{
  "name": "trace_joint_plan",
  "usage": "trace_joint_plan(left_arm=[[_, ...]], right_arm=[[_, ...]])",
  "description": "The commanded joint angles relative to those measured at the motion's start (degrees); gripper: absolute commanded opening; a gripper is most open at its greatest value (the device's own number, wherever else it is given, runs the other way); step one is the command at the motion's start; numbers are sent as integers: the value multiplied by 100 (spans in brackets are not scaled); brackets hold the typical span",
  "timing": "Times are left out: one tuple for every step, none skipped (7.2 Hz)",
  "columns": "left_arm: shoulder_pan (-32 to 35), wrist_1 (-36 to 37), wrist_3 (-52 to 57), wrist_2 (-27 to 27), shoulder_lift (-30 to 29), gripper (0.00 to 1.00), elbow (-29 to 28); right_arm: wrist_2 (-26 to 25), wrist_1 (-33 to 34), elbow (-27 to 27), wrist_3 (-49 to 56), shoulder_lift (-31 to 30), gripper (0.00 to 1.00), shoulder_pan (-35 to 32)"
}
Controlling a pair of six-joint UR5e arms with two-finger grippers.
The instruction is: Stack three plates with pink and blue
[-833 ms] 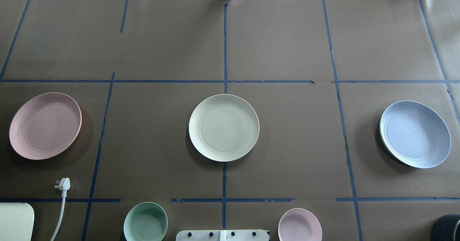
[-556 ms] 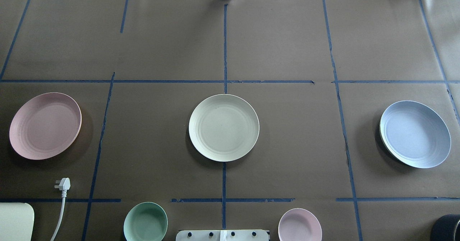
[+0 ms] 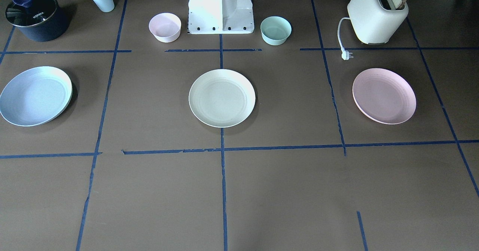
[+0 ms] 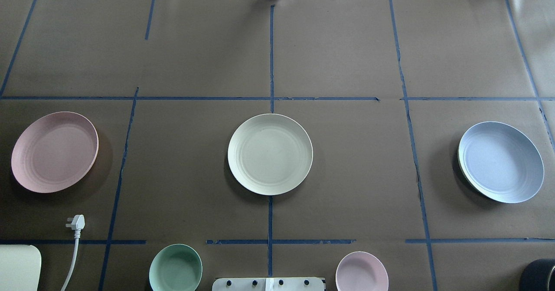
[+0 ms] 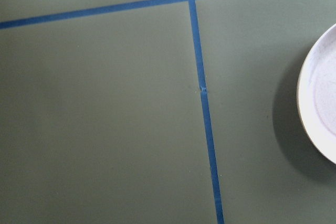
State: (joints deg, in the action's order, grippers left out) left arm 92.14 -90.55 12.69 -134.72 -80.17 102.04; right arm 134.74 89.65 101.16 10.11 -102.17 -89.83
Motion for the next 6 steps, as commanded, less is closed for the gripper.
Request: trace_joint_plan(left_arm=[[-264, -717, -100, -246, -51, 100, -139], [-597, -1136, -692, -291, -51, 100, -149], [-1122, -1775, -1803, -248, 10, 100, -288], [-1684, -2791, -2928, -222, 10, 100, -664], [-2108, -3880, -4009, 40, -7, 100, -1111], [-2556, -4422, -4960, 347, -42, 100, -1264]], right_arm=[[0, 0, 0, 0, 5, 100, 0], [0, 0, -9, 0, 5, 100, 0], [0, 0, 0, 0, 5, 100, 0], [0, 0, 0, 0, 5, 100, 0], [0, 0, -9, 0, 5, 100, 0], [0, 0, 0, 0, 5, 100, 0]])
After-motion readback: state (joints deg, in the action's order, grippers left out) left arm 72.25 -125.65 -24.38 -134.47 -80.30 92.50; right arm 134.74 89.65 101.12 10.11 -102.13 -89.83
